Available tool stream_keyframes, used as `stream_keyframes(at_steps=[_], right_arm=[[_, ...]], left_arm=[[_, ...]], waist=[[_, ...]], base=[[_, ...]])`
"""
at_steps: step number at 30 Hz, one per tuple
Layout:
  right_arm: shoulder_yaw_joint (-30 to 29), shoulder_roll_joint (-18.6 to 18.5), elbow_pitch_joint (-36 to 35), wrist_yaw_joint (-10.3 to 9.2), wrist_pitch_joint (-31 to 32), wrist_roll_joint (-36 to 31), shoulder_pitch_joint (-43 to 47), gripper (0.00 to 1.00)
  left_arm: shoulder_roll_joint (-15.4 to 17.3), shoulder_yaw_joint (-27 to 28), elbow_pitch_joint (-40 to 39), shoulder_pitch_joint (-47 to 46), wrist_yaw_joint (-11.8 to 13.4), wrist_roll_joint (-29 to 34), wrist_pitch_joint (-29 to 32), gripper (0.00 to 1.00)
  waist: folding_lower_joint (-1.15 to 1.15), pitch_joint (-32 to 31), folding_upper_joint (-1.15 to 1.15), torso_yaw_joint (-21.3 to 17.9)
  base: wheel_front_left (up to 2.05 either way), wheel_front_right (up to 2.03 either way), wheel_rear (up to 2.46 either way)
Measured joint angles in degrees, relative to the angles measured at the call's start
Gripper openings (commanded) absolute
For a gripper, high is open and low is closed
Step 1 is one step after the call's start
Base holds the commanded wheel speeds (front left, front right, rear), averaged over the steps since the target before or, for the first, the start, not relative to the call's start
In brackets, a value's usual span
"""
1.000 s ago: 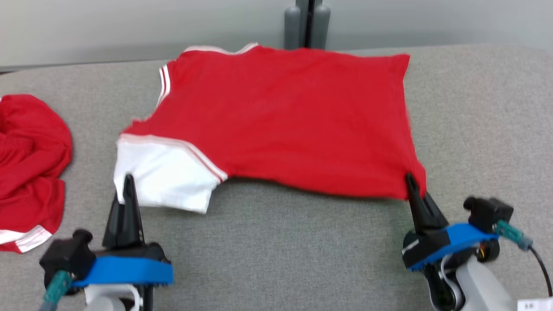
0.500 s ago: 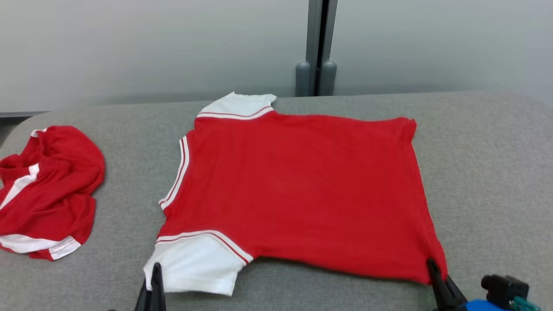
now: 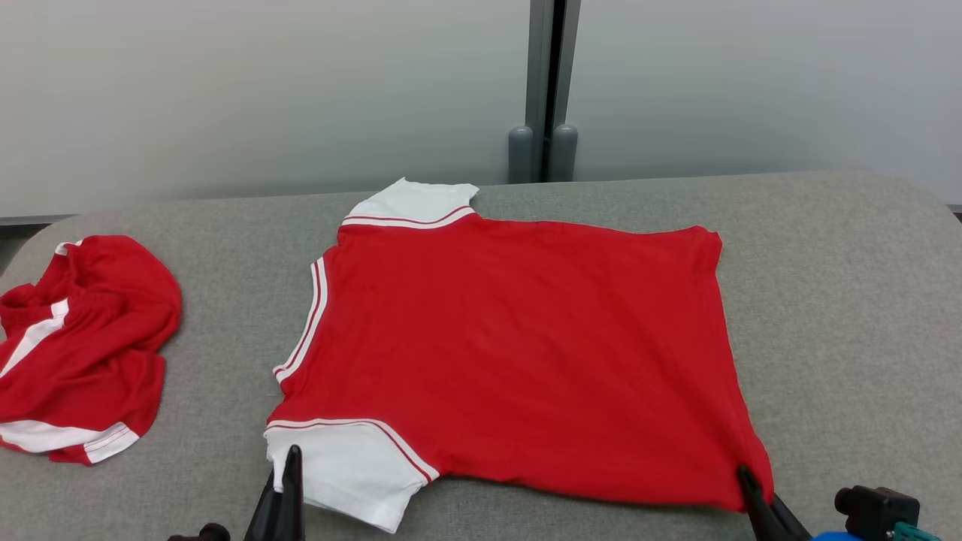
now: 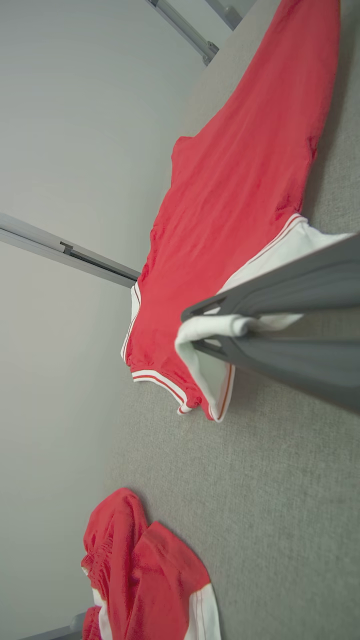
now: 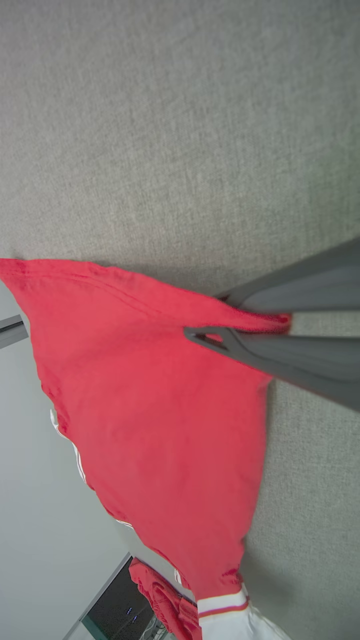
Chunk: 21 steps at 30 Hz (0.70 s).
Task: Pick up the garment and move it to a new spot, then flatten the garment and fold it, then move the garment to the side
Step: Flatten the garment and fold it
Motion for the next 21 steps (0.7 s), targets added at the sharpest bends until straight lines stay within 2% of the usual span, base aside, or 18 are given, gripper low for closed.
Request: stream_keyframes(at_steps=[10,21], right_arm=[[0.15,0.59,-2.61,0.00,4.28,0.15,-3.34,0.00],[1.83,0.68,-1.16,0.00,6.59,1.98,-12.31,0.00]], left_arm=[[3.25,-0.02,3.09,-9.17,-1.70,0.46,0.45,0.00],[6.33,-0.94,10.68,-23.45,-3.15,1.00,1.09,0.00]], waist=[[0.00,1.84,0.00,-2.42],[0.00,8.29,0.00,-5.38]], base=[[0.00,0.00,0.00],[0.00,0.00,0.00]])
